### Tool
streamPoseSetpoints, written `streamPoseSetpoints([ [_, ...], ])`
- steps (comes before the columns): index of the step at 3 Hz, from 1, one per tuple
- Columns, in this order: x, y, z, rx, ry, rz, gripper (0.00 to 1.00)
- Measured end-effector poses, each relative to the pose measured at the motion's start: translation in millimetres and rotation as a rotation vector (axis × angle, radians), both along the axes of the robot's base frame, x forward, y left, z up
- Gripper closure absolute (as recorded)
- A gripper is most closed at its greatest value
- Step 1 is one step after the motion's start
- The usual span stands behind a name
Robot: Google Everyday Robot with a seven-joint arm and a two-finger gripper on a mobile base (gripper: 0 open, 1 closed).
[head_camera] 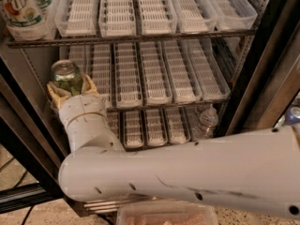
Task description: Pick green can from middle shelf of fridge
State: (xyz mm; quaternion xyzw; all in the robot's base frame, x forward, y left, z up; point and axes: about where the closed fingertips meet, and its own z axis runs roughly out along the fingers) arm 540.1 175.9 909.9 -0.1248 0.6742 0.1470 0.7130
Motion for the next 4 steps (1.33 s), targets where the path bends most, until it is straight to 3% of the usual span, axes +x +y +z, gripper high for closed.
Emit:
streamPoseSetpoints([
  [1, -6.9, -51.5, -1.9, 0.045, 0.046, -0.053, 1.00],
  [2, -6.9, -51.5, -1.9, 0.045, 0.046, -0.053, 1.00],
  [3, -1.7, -58.5, 1.4, 0.079, 0.090, -0.032, 1.00],
  [4, 14.3, -93.3, 9.2, 0.200, 0.180, -0.021, 1.00],
])
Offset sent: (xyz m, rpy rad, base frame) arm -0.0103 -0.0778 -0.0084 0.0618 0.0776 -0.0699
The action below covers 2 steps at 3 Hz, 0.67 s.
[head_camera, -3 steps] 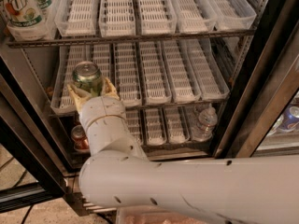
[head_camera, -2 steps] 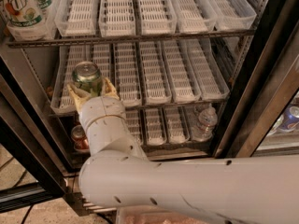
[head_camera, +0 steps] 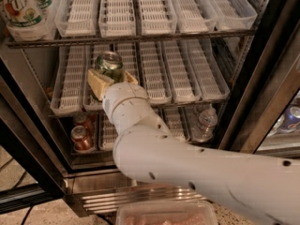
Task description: Pick green can from middle shelf of fridge
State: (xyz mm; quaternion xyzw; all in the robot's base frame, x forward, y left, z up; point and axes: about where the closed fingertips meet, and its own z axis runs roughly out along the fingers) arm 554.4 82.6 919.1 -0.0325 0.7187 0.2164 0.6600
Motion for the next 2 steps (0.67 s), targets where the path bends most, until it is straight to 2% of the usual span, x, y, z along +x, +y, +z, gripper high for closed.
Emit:
streamPoseSetpoints([
  [1, 7.3, -14.8, -2.8, 0.122, 0.099, 0.059, 1.00],
  [2, 6.1, -9.6, -13.2, 0.230, 0.215, 0.146, 1.00],
])
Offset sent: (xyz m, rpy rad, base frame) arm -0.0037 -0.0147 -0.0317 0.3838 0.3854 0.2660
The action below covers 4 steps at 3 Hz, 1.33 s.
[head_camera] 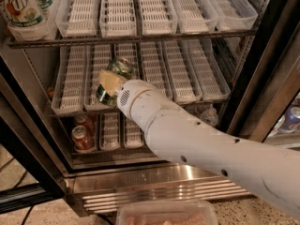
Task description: Pick green can from middle shelf of fridge
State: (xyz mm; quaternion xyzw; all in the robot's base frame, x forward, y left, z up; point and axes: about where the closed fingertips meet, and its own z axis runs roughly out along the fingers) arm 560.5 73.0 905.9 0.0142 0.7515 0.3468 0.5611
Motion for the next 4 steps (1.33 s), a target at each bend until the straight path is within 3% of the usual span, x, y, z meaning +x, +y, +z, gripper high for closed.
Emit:
streamPoseSetpoints([
  [1, -2.2, 5.7, -9.4, 0.070, 0.091, 0.087, 1.00],
  [2, -6.9, 3.5, -14.3, 0.104, 0.142, 0.164, 1.00],
  [3, -9.1, -1.6, -15.0, 0.137, 0.162, 0.224, 1.00],
  [4, -9.5, -0.4, -14.5, 0.132, 0.163, 0.227, 1.00],
])
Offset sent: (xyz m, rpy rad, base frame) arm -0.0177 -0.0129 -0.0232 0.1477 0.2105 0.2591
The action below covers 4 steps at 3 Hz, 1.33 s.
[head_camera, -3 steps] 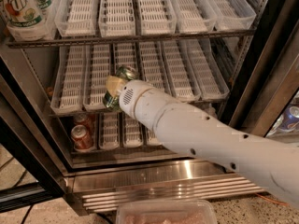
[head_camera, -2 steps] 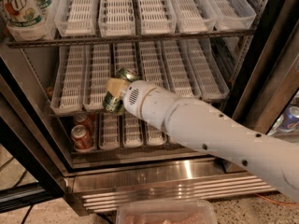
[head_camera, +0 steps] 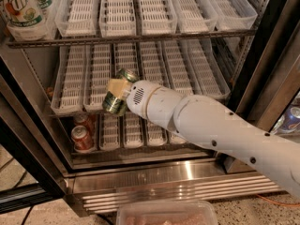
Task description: Pick green can from middle shelf of fridge
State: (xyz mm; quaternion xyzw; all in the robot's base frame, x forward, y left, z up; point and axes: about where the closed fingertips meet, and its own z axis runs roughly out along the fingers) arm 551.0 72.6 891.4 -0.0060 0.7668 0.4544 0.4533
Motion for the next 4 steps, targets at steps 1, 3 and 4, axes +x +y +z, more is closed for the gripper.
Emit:
streamPoseSetpoints([
  [1, -9.9, -3.6, -3.2, -0.068, 0.045, 0.007, 1.00],
  [3, -45.6, -10.4, -11.2, -0.268, 0.190, 0.106, 1.00],
  [4, -45.6, -10.4, -11.2, -0.268, 0.190, 0.106, 1.00],
])
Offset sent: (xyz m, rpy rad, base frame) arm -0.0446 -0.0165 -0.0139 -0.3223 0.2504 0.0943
